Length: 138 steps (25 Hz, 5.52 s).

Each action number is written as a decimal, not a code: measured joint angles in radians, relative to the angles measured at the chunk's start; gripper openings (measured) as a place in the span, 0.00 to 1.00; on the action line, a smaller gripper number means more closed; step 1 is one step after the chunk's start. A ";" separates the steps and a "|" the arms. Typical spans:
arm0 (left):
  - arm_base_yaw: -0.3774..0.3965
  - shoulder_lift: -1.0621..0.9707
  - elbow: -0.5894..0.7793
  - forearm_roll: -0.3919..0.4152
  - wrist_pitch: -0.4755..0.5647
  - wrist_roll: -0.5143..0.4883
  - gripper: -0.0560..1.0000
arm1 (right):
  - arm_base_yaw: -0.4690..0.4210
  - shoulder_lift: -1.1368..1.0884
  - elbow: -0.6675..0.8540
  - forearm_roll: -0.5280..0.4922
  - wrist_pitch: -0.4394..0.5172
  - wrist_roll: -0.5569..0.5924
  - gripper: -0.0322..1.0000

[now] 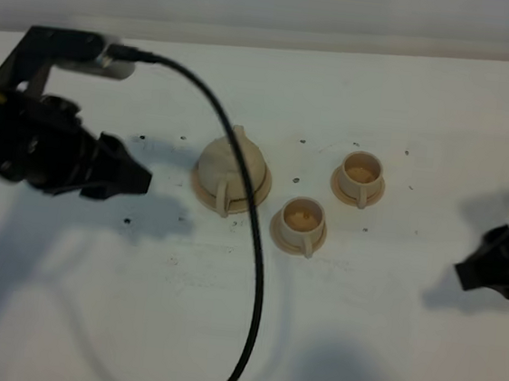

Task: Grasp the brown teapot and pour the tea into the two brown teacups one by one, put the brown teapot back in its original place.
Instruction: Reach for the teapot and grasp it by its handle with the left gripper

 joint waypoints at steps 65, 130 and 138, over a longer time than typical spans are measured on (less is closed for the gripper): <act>-0.132 0.518 -0.476 0.178 0.094 -0.142 0.50 | -0.332 -1.166 0.390 0.017 0.079 0.117 0.29; -0.296 0.798 -0.741 0.541 0.299 -0.767 0.36 | -0.336 -1.166 0.390 0.019 0.078 0.117 0.26; -0.296 0.836 -0.741 0.540 0.290 -0.767 0.36 | -0.336 -1.166 0.390 0.019 0.078 0.117 0.26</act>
